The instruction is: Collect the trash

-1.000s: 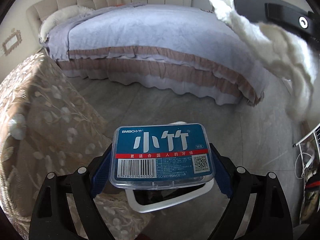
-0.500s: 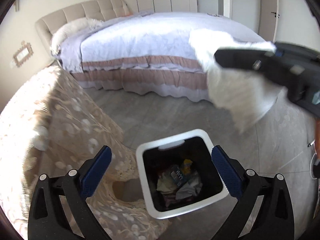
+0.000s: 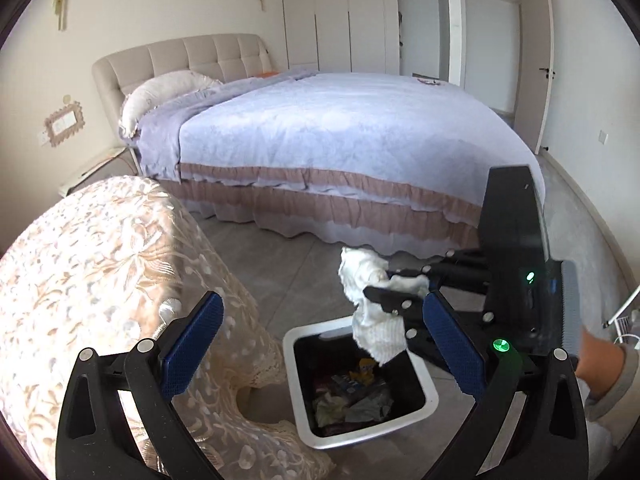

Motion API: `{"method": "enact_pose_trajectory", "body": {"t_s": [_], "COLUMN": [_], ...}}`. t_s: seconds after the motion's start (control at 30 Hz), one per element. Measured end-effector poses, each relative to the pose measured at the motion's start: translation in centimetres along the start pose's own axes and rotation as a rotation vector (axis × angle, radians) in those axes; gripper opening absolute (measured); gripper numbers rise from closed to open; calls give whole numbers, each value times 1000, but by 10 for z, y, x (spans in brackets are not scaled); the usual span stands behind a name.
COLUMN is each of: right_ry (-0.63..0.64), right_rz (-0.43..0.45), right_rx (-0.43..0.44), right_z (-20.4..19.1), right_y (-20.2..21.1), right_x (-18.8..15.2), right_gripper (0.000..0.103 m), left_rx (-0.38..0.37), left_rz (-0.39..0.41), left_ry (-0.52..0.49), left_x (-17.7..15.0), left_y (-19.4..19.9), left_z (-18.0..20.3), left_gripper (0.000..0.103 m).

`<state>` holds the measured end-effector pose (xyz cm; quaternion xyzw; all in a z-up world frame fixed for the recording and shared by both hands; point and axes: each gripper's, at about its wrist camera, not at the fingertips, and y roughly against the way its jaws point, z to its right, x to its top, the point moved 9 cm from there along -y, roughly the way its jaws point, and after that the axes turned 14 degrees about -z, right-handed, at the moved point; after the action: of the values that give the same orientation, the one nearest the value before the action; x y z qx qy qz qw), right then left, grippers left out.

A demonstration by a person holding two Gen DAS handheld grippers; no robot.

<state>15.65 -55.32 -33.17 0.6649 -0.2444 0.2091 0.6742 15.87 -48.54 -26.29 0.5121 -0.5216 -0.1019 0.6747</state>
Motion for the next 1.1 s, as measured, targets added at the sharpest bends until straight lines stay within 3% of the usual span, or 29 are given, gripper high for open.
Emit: {"method": "enact_pose_trajectory", "body": {"t_s": [0.23,0.27,0.3,0.33,0.4,0.5,0.7,0.9,1.1], "right_ry": [-24,-22,-21,-20,-1,-9,-48,-42,-2], "right_rz": [-50,-44,-39,-16,22,6,81,169,311], "right_rx": [29,24,11,-22,-60,-72,-82,-131,-160], "right_z": [-9,-10,-9,-7,-8,-5,6,8,-6], "right_y": [-40,-41,-41,-38,-33,-33,-8,35,99], "right_x": [-32,-32,-32,-31,-29,-28,-13,11,44], "right_gripper": [20,36,80,99,99,99,99,99,99], "left_rx": [20,22,20,19,20,21,22,39,67], "left_rz": [-14,-15,-16,-16,-12,-9,7,69,154], "left_ry": [0,1,3,5,3,2,0,5,42], "left_x": [-5,-6,-6,-5,-4,-3,0,8,14], "left_y": [0,0,0,-1,0,0,7,33,73], "left_z": [-3,-2,-2,-3,-2,-2,-4,-9,-23], "left_gripper": [98,98,98,98,98,98,98,98,98]}}
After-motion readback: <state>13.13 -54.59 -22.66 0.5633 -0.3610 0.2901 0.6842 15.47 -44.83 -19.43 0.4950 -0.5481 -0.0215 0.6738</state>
